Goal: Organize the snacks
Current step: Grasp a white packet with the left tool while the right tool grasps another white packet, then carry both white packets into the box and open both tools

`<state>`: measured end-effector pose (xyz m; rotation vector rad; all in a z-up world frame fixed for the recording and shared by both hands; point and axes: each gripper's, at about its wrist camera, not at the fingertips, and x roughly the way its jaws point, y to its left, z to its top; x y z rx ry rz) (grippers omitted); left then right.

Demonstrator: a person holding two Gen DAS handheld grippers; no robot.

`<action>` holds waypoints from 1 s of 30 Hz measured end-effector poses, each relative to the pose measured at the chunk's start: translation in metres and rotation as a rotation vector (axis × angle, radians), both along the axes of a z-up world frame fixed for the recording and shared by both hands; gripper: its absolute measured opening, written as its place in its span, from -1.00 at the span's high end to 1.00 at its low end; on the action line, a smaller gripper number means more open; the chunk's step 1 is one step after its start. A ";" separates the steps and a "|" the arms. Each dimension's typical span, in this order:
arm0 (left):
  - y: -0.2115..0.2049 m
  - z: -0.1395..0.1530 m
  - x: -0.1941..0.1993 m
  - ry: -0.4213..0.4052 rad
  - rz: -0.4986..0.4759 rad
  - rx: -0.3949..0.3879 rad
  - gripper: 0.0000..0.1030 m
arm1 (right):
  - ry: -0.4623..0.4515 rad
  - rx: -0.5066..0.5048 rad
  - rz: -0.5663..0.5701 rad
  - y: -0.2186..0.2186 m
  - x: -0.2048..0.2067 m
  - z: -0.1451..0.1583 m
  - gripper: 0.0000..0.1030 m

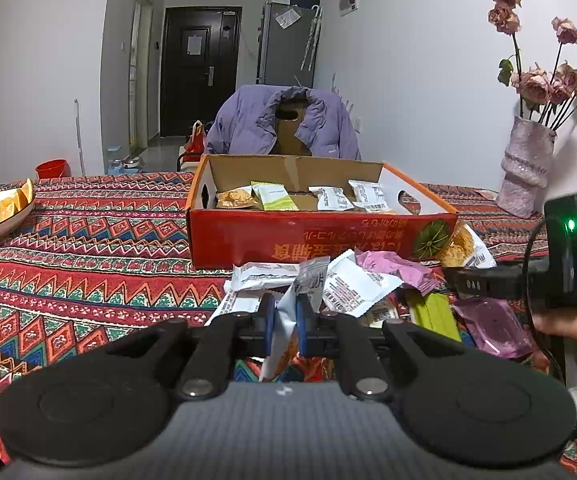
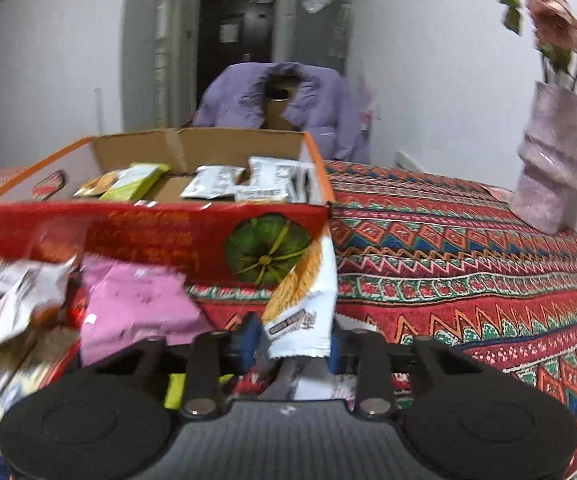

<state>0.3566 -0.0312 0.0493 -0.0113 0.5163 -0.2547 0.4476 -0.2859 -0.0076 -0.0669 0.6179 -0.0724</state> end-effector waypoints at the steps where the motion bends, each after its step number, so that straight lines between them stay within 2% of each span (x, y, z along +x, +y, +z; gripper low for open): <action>1: 0.001 0.002 -0.002 -0.002 -0.001 -0.002 0.77 | -0.007 -0.007 0.008 0.001 -0.004 0.001 0.64; 6: 0.000 0.016 -0.019 -0.032 0.003 -0.006 0.78 | -0.057 0.033 0.055 -0.001 -0.033 0.016 0.64; 11: -0.002 0.029 -0.045 -0.064 0.015 0.003 0.78 | -0.092 0.062 0.135 0.007 -0.080 0.038 0.64; 15: 0.000 0.037 -0.069 -0.077 0.025 0.001 0.78 | -0.102 0.101 0.222 0.018 -0.124 0.051 0.64; 20: 0.001 0.043 -0.097 -0.091 0.029 -0.010 0.78 | -0.097 0.091 0.311 0.027 -0.172 0.057 0.64; 24: -0.002 0.046 -0.112 -0.099 0.028 -0.012 0.78 | -0.101 0.100 0.328 0.029 -0.195 0.059 0.64; 30: -0.005 0.051 -0.119 -0.112 0.034 -0.011 0.78 | -0.113 0.134 0.331 0.027 -0.205 0.058 0.64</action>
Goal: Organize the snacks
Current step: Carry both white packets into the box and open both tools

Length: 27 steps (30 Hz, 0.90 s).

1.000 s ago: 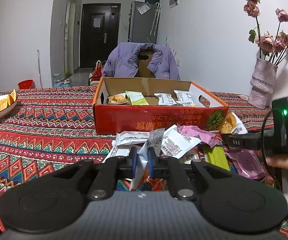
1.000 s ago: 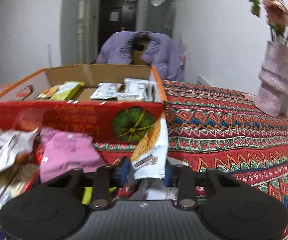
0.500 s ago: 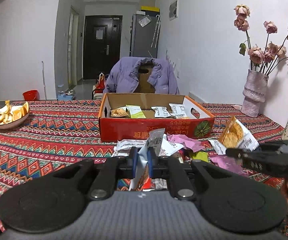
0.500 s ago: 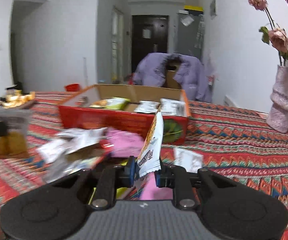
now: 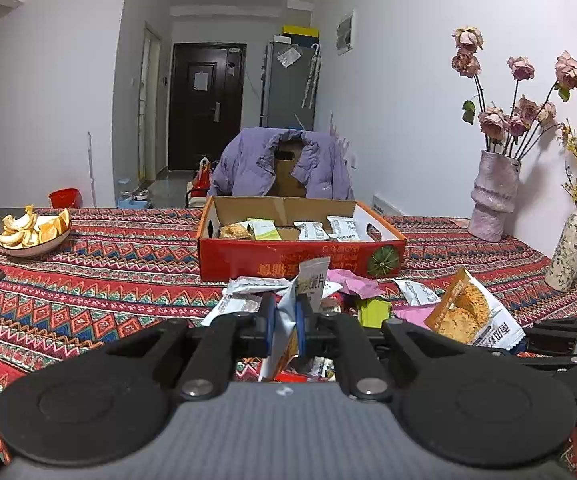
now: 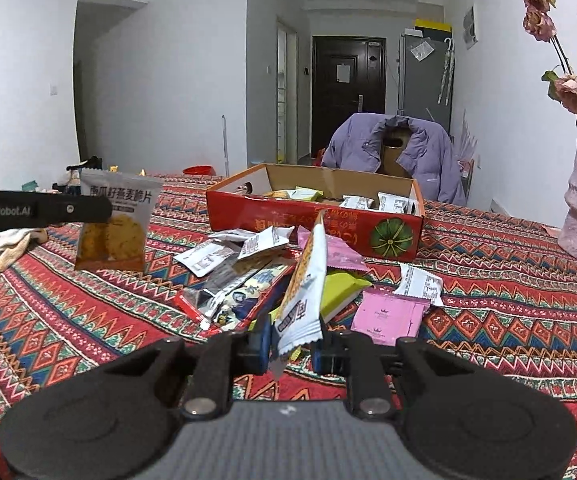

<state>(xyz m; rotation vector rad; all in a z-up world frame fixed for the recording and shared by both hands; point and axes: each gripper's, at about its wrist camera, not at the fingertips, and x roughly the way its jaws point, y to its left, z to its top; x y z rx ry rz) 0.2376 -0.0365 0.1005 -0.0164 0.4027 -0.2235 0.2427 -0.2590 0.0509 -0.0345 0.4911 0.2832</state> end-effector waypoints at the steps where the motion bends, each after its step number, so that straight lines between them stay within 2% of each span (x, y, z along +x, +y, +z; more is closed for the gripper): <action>1: 0.000 0.002 0.003 -0.001 0.004 0.004 0.78 | -0.003 0.008 0.001 -0.001 0.001 0.001 0.64; 3: -0.002 0.011 0.013 -0.008 -0.004 0.024 0.78 | -0.008 0.024 -0.003 -0.005 0.006 0.005 0.64; 7: 0.001 0.039 0.056 -0.023 -0.048 0.012 0.78 | -0.010 0.085 0.022 -0.015 0.033 0.021 0.64; 13: -0.009 0.056 0.148 -0.025 -0.078 0.017 0.78 | -0.031 0.121 0.051 -0.019 0.110 0.047 0.64; 17: -0.015 0.049 0.221 0.035 -0.073 -0.018 0.78 | -0.005 0.166 0.030 -0.022 0.179 0.051 0.64; 22: -0.011 0.028 0.290 0.160 -0.092 -0.137 0.78 | 0.066 0.188 0.009 -0.023 0.258 0.035 0.64; 27: -0.026 -0.009 0.330 0.289 -0.126 -0.131 0.78 | 0.167 0.240 -0.052 -0.023 0.319 0.004 0.61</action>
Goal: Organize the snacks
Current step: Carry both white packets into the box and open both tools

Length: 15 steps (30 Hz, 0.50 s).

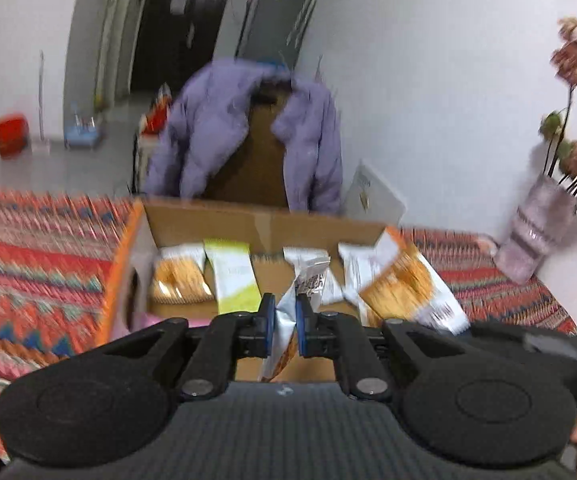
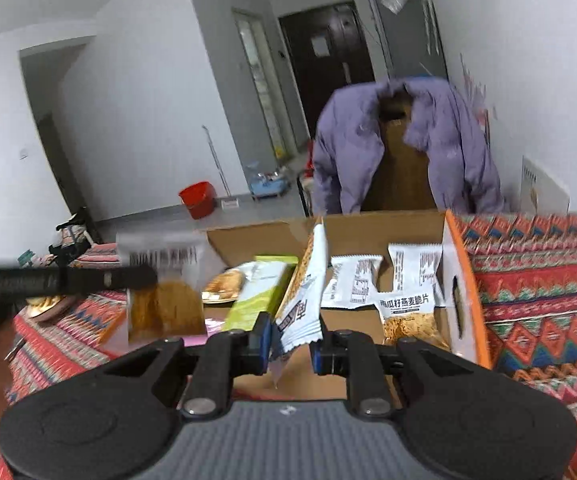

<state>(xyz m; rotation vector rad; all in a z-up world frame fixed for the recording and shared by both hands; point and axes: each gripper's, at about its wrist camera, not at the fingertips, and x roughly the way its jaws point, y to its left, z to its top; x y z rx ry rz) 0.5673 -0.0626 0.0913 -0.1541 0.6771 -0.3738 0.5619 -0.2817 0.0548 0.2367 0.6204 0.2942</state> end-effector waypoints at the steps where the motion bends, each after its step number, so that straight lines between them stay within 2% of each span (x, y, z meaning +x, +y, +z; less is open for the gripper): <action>1: -0.001 -0.007 0.006 0.034 -0.008 -0.008 0.78 | 0.015 0.012 -0.008 -0.001 0.009 -0.007 0.61; 4: 0.003 -0.027 0.022 0.118 -0.010 -0.022 0.73 | 0.053 0.041 -0.045 -0.004 0.026 -0.023 0.56; 5: 0.004 -0.031 0.025 0.121 0.002 -0.002 0.70 | 0.059 0.041 -0.049 -0.005 0.028 -0.027 0.44; 6: 0.007 -0.034 0.026 0.112 0.007 0.019 0.57 | 0.059 0.041 -0.059 -0.006 0.027 -0.028 0.14; 7: 0.009 -0.035 0.026 0.102 0.011 0.037 0.43 | 0.053 0.038 -0.070 -0.007 0.026 -0.029 0.00; 8: 0.012 -0.034 0.025 0.090 0.012 0.042 0.13 | 0.040 0.035 -0.083 -0.010 0.024 -0.028 -0.16; 9: 0.014 -0.032 0.024 0.075 0.015 0.040 -0.01 | 0.026 0.026 -0.098 -0.011 0.023 -0.026 -0.16; 15: 0.037 -0.006 0.006 0.012 0.056 0.052 -0.07 | -0.048 -0.031 -0.119 -0.022 0.001 0.004 -0.16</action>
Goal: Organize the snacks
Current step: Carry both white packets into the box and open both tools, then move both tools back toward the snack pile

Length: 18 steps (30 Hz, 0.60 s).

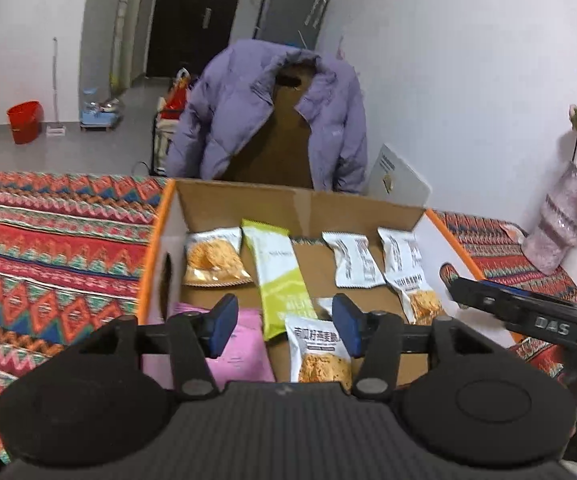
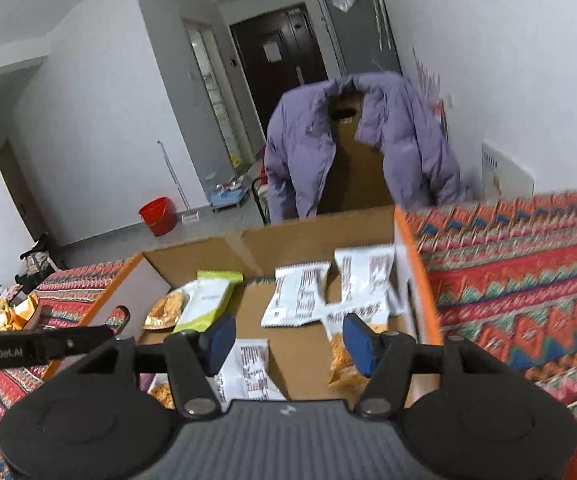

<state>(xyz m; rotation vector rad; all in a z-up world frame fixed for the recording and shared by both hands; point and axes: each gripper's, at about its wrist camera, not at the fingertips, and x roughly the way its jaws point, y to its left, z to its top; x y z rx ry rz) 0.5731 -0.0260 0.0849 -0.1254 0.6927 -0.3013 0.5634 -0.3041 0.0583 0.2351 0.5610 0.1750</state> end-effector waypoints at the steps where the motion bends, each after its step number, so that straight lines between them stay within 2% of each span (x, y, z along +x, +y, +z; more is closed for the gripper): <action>1: 0.001 0.005 -0.004 -0.006 0.009 0.007 -0.09 | -0.009 -0.016 0.007 0.001 -0.006 0.006 -0.16; 5: 0.009 0.026 -0.032 -0.036 0.034 0.023 -0.27 | -0.038 -0.081 0.058 0.005 -0.038 0.029 -0.31; 7: 0.013 0.035 -0.052 -0.054 0.038 0.033 -0.29 | -0.049 -0.100 0.082 0.005 -0.057 0.041 -0.35; 9: 0.016 0.042 -0.074 -0.076 0.049 0.055 -0.45 | -0.071 -0.120 0.094 0.006 -0.080 0.051 -0.49; 12: 0.016 0.050 -0.118 -0.115 0.048 0.105 -0.53 | -0.106 -0.151 0.085 0.005 -0.118 0.064 -0.66; 18: 0.008 0.057 -0.212 -0.250 0.053 0.190 -0.66 | -0.139 -0.215 0.106 0.008 -0.195 0.068 -0.71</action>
